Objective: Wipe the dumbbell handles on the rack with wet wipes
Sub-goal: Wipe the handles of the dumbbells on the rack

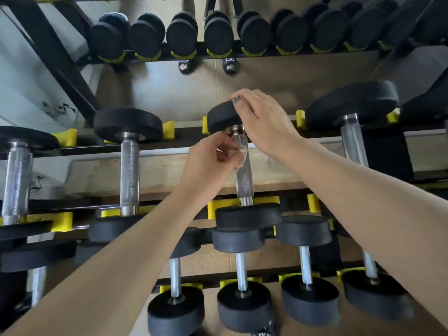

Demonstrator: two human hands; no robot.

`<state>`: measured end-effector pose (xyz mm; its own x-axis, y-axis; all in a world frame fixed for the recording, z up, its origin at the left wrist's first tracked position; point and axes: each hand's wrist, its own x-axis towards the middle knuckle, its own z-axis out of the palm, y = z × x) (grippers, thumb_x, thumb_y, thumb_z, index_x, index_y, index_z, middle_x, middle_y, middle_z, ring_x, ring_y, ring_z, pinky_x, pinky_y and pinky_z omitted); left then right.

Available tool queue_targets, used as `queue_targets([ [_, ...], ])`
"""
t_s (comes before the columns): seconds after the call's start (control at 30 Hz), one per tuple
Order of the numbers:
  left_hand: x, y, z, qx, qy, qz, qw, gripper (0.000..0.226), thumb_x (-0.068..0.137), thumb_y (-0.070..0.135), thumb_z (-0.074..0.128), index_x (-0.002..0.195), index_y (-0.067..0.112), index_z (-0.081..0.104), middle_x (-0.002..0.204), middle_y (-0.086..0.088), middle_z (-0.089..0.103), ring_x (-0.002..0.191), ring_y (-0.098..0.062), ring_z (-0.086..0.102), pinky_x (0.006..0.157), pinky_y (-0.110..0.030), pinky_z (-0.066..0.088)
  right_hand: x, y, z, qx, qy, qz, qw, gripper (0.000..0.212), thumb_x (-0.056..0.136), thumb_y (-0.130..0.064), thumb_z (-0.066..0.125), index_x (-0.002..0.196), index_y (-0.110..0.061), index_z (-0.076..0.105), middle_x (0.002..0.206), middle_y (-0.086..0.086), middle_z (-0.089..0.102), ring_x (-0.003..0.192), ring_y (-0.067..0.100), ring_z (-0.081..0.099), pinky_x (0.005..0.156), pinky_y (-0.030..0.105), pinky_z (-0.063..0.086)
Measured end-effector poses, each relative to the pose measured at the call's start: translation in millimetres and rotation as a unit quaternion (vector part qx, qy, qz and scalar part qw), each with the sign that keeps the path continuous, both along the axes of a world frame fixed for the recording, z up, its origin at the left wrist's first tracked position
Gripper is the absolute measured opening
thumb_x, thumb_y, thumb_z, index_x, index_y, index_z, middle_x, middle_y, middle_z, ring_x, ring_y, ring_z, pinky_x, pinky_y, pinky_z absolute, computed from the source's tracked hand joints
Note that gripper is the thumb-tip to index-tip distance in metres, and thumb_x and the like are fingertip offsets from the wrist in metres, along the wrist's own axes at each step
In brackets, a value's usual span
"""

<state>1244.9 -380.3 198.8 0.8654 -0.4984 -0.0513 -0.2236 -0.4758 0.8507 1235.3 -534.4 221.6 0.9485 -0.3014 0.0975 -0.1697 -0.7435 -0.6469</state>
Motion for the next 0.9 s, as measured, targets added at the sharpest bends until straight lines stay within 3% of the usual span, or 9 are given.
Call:
queue_targets([
  [0.17, -2.6, 1.3, -10.2, 0.037, -0.072, -0.034, 0.996, 0.008, 0.091, 0.022, 0.071, 0.086, 0.025, 0.065, 0.086, 0.011, 0.064, 0.079, -0.005, 0.059, 0.067, -0.014, 0.045, 3.8, -0.4, -18.2, -0.014, -0.058, -0.005, 0.998, 0.026, 0.106, -0.028, 0.035, 0.113, -0.019, 0.058, 0.104, -0.001, 0.056, 0.103, 0.021, 0.048, 0.081, 0.032, 0.04],
  [0.37, -12.5, 28.9, -17.2, 0.102, -0.179, -0.27, 0.941, 0.006, 0.093, 0.019, 0.068, 0.093, 0.02, 0.062, 0.087, 0.012, 0.056, 0.074, -0.009, 0.057, 0.066, -0.026, 0.049, 6.8, 1.6, -28.8, -0.017, -0.085, -0.018, 0.996, 0.024, 0.105, -0.028, 0.036, 0.112, -0.019, 0.058, 0.101, -0.005, 0.049, 0.099, 0.02, 0.043, 0.076, 0.028, 0.034],
  [0.47, -2.5, 18.5, -15.9, 0.115, -0.169, -0.176, 0.963, 0.01, 0.098, 0.021, 0.061, 0.092, 0.023, 0.054, 0.083, 0.015, 0.053, 0.071, -0.004, 0.054, 0.062, -0.024, 0.042, 7.1, 2.4, -30.6, -0.018, -0.088, -0.026, 0.996, 0.024, 0.105, -0.03, 0.035, 0.11, -0.021, 0.056, 0.102, -0.006, 0.048, 0.101, 0.02, 0.044, 0.077, 0.031, 0.038],
  [0.57, 19.6, -0.2, -11.8, 0.031, -0.088, -0.035, 0.995, 0.012, 0.097, 0.02, 0.063, 0.09, 0.019, 0.052, 0.077, 0.01, 0.061, 0.064, -0.004, 0.058, 0.058, -0.021, 0.044, 7.4, 2.6, -30.8, -0.017, -0.089, -0.022, 0.996, 0.024, 0.105, -0.032, 0.034, 0.109, -0.022, 0.056, 0.102, -0.006, 0.049, 0.102, 0.019, 0.044, 0.079, 0.032, 0.04],
  [0.6, 23.0, -3.1, -10.7, 0.009, -0.077, -0.033, 0.996, 0.013, 0.095, 0.019, 0.065, 0.09, 0.016, 0.053, 0.075, 0.009, 0.062, 0.063, -0.005, 0.059, 0.057, -0.02, 0.045, 7.7, 2.2, -31.3, -0.016, -0.09, -0.02, 0.996, 0.024, 0.105, -0.032, 0.034, 0.109, -0.022, 0.056, 0.102, -0.006, 0.048, 0.102, 0.019, 0.044, 0.079, 0.032, 0.039],
  [0.73, 10.8, -1.2, -14.1, 0.037, -0.171, -0.097, 0.98, 0.012, 0.091, 0.011, 0.067, 0.085, 0.015, 0.058, 0.076, 0.006, 0.057, 0.07, -0.007, 0.051, 0.063, -0.017, 0.04, 8.9, 1.9, -32.9, -0.014, -0.1, -0.028, 0.994, 0.027, 0.104, -0.032, 0.033, 0.108, -0.02, 0.056, 0.1, -0.007, 0.047, 0.1, 0.02, 0.044, 0.079, 0.03, 0.037],
  [0.83, 7.6, -0.1, -18.9, 0.042, -0.148, -0.096, 0.983, 0.007, 0.094, 0.011, 0.062, 0.088, 0.014, 0.06, 0.073, 0.004, 0.057, 0.068, -0.009, 0.051, 0.06, -0.021, 0.039, 9.3, 3.4, -33.0, -0.016, -0.105, -0.033, 0.994, 0.03, 0.103, -0.034, 0.03, 0.108, -0.02, 0.057, 0.1, -0.007, 0.046, 0.099, 0.019, 0.044, 0.078, 0.026, 0.032],
  [0.9, 9.4, 5.8, -18.4, 0.074, -0.152, -0.156, 0.973, 0.006, 0.094, 0.015, 0.062, 0.088, 0.016, 0.063, 0.07, 0.009, 0.055, 0.065, -0.006, 0.051, 0.059, -0.019, 0.038, 8.5, 3.3, -32.7, -0.013, -0.1, -0.029, 0.994, 0.028, 0.104, -0.032, 0.032, 0.108, -0.02, 0.057, 0.099, -0.007, 0.045, 0.098, 0.021, 0.044, 0.077, 0.026, 0.032],
])
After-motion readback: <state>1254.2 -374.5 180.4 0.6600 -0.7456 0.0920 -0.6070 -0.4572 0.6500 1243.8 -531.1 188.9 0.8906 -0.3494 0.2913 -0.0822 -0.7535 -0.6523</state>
